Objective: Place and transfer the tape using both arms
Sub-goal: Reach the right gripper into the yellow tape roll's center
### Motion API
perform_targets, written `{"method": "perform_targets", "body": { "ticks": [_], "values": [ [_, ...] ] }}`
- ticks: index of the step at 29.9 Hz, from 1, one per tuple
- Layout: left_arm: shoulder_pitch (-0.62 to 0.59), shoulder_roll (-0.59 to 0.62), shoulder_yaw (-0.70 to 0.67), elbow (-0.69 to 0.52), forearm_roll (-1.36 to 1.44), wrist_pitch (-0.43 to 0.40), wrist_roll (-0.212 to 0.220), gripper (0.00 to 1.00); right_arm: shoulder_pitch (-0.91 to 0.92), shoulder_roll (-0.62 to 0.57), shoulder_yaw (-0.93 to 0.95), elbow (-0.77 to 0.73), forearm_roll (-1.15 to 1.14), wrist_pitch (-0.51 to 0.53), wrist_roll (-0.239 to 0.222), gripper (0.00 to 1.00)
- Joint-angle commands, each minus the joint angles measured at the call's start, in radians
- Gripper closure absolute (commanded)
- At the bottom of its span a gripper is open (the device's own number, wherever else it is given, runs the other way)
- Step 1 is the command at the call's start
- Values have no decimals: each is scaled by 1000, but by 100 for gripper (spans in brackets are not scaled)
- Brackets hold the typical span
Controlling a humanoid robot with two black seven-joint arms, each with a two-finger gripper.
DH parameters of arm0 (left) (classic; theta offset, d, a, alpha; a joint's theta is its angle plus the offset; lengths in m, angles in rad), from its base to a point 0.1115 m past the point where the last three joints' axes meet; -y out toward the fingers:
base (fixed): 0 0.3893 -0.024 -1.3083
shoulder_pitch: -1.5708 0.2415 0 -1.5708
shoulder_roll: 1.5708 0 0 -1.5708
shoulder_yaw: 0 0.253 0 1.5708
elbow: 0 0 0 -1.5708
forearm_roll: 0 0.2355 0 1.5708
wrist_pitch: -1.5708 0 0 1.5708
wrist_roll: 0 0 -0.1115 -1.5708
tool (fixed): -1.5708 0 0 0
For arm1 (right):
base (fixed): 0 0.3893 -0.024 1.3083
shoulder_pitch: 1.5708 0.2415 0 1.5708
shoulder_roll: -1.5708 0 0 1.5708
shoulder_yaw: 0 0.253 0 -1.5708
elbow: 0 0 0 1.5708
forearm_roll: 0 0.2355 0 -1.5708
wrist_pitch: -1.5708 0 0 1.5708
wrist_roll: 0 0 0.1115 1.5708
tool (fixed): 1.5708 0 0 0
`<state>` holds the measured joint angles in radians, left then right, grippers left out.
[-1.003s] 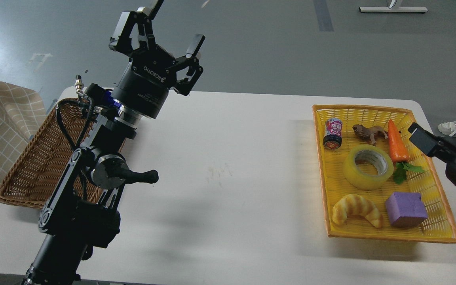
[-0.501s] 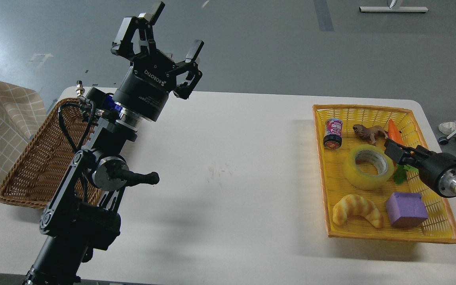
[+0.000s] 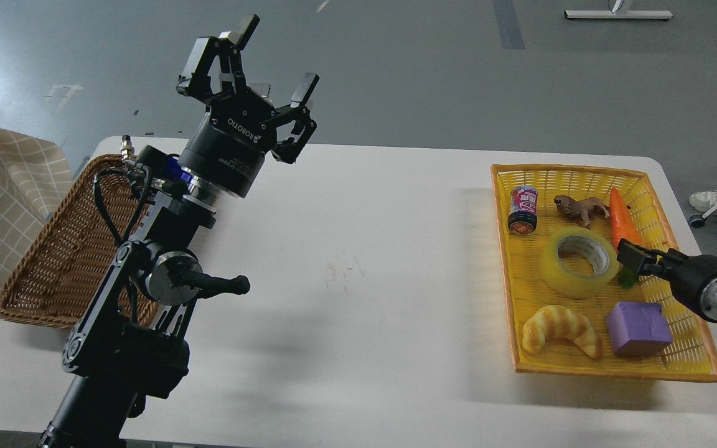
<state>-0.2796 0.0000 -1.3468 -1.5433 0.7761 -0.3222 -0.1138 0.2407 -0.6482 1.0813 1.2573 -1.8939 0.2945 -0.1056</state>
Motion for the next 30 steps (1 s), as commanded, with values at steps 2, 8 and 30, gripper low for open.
{"method": "perform_targets", "body": {
  "ticks": [2, 8, 30],
  "values": [
    [2, 0, -2, 0, 0, 0, -3, 2, 11, 5, -23, -1, -1, 2, 7, 21],
    [14, 0, -2, 0, 0, -2, -4, 2, 46, 2, -46, 10, 1, 38, 9, 20],
    [23, 0, -22, 3, -1, -2, -4, 2, 92, -2, -107, 11, -2, 81, 58, 31]
  ]
}}
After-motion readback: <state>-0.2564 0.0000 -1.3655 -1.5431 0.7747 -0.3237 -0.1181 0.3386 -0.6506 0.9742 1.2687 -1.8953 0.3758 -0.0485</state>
